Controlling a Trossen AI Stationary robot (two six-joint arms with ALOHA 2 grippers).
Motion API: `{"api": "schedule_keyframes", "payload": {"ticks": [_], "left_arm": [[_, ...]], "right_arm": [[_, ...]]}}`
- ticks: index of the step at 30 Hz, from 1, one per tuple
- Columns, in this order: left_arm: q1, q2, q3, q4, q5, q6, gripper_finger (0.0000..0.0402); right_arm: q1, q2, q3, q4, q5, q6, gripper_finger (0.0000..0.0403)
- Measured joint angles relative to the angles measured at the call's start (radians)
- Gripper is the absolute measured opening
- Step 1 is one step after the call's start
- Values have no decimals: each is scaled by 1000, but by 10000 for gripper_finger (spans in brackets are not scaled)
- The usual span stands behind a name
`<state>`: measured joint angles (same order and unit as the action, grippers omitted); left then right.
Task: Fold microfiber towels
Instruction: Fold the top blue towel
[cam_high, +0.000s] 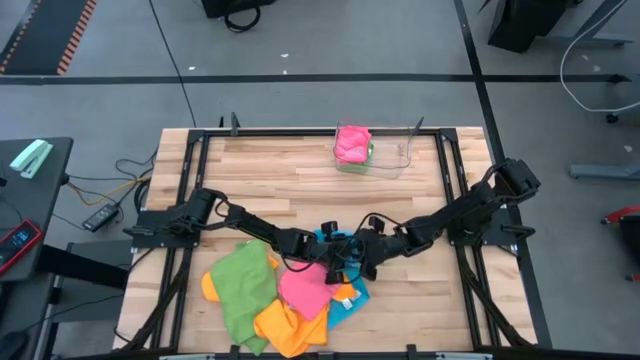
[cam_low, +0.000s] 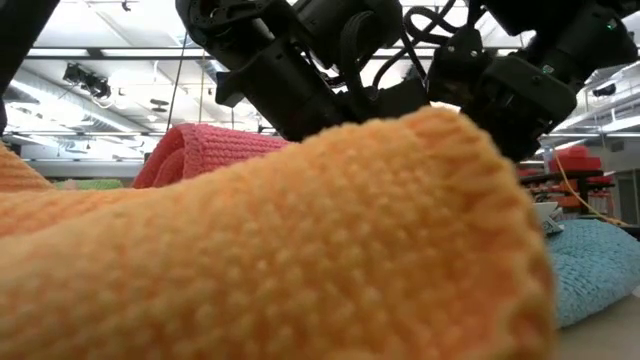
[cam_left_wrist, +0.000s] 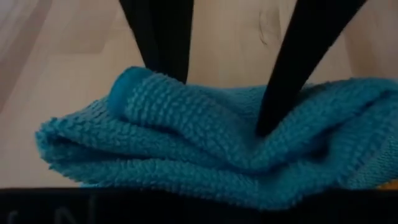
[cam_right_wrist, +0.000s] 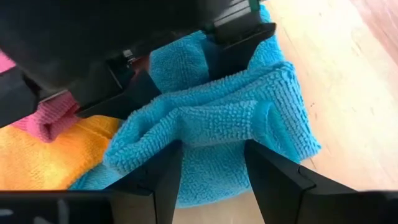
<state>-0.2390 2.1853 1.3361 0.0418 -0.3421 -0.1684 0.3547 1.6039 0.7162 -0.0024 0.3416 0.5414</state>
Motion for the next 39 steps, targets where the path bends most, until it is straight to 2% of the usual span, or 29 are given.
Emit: {"api": "schedule_keyframes", "payload": {"ticks": [7, 16, 23, 30, 39], "left_arm": [[0, -9, -1, -11, 1, 9, 150], [-13, -88, -4, -78, -1, 26, 172], [-35, -168, -2, -269, -2, 16, 196], [-41, -178, -2, -478, -6, -24, 182], [-43, -159, -99, -328, -63, -31, 160]], "right_arm": [[-3, 0, 0, 12, -2, -27, 186], [-4, 0, 0, 14, -1, -46, 186], [-4, 0, -1, 9, 4, -53, 186], [-4, 0, -1, 0, 4, -56, 186], [-6, 0, -2, 56, 5, -57, 186]]}}
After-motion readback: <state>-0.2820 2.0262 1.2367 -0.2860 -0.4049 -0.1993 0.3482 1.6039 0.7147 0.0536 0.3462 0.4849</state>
